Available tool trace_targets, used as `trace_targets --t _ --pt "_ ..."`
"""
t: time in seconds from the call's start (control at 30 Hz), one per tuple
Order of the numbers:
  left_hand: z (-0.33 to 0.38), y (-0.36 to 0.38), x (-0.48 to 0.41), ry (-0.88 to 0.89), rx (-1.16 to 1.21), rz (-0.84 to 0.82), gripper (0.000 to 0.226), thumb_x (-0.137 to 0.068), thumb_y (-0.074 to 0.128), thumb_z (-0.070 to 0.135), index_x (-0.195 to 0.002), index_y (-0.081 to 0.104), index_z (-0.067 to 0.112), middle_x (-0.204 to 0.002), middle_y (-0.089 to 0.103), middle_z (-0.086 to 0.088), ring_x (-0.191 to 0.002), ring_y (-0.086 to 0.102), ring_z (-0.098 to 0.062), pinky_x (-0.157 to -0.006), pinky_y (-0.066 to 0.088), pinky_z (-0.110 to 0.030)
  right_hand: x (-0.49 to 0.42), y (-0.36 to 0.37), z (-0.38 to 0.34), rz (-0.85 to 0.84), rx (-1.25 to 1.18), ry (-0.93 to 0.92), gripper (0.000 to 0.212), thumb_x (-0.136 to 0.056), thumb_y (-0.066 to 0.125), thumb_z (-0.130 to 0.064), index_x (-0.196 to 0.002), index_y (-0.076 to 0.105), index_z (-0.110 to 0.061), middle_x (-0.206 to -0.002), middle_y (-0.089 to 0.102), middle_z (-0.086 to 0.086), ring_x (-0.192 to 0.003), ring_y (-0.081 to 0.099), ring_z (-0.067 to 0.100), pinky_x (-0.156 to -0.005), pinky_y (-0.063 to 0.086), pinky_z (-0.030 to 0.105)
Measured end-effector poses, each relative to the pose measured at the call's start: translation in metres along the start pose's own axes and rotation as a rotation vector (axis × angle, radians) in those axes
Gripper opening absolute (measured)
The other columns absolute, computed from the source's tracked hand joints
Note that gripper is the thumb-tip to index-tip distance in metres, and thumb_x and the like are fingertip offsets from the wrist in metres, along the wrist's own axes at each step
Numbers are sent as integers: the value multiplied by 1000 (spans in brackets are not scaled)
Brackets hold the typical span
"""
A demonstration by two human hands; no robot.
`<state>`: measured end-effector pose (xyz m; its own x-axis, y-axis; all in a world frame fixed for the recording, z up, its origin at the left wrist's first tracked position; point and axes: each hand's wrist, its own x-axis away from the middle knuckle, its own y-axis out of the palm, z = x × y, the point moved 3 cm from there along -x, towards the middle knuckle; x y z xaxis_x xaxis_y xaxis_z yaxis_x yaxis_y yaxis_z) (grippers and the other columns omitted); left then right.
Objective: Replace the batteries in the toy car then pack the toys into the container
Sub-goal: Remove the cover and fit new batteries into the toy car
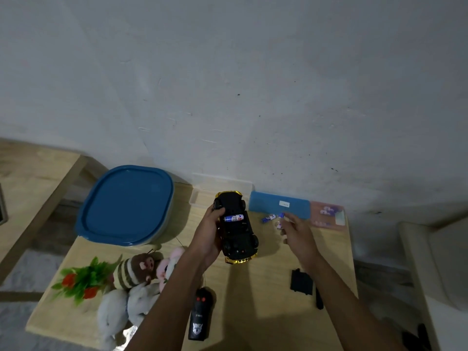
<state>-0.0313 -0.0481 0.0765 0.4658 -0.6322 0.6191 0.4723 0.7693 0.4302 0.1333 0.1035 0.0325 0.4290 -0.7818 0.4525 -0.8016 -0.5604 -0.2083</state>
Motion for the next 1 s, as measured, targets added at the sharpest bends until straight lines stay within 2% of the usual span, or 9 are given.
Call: trace_targets --t 0.07,0.17,0.33,0.47,0.57,0.67,0.73,0.8,1.0 --pt "1 1 5 1 10 -14 34 -98 48 23 -131 57 21 -125 64 -19 -116 62 -40 -90 55 -48 29 9 -21 -69 -409 88 27 -100 52 -20 -123 60 -30 -90 65 0 -78 55 12 -68 44 29" --pt "3 3 11 5 20 -48 35 -99 47 23 -133 56 21 -125 64 -20 -114 63 -39 -84 56 -46 63 18 -45 -104 -626 67 29 -99 51 -14 -121 64 -28 -84 68 0 -72 55 12 -67 42 31" --pt "7 6 25 29 -16 -101 35 -99 47 24 -132 56 21 -126 64 -19 -115 63 -37 -84 56 -44 105 32 -70 -34 -273 -152 20 -95 60 -17 -114 60 -24 -84 69 6 -69 59 7 -66 48 25" --pt "11 3 37 54 -57 -136 34 -99 47 24 -132 56 20 -124 66 -18 -112 65 -35 -86 55 -43 122 45 -79 -9 -207 -216 15 -95 59 -15 -109 53 -17 -78 70 5 -61 59 5 -62 50 18" --pt "13 -3 41 89 -108 -157 33 -100 46 22 -131 56 21 -123 67 -15 -112 65 -33 -93 54 -46 126 52 -76 2 -32 -278 8 -95 61 -16 -100 61 -22 -82 72 0 -66 64 8 -68 52 25" --pt "11 -9 43 125 -152 -147 33 -100 46 19 -131 57 21 -121 69 -13 -110 66 -31 -91 55 -45 132 59 -77 -35 197 -338 16 -96 57 -20 -105 64 -33 -88 70 -6 -77 64 5 -66 50 18" --pt "8 -14 45 135 -154 -129 32 -100 47 19 -130 57 23 -119 69 -12 -109 67 -30 -86 56 -42 137 63 -80 -86 325 -347 21 -96 58 -24 -113 57 -36 -80 65 -5 -70 60 2 -62 47 15" --pt "6 -16 46 145 -149 -120 32 -100 47 18 -129 57 23 -118 70 -11 -108 67 -29 -85 57 -41 140 66 -81 -118 400 -328 18 -95 59 -26 -109 52 -35 -76 64 -3 -63 57 1 -58 45 16" --pt "-1 -13 47 186 -121 -135 32 -99 49 15 -129 57 23 -111 72 -11 -97 70 -25 -87 56 -42 139 72 -82 -56 514 -347 7 -93 61 -25 -96 67 -27 -71 63 -6 -64 59 4 -56 46 18"
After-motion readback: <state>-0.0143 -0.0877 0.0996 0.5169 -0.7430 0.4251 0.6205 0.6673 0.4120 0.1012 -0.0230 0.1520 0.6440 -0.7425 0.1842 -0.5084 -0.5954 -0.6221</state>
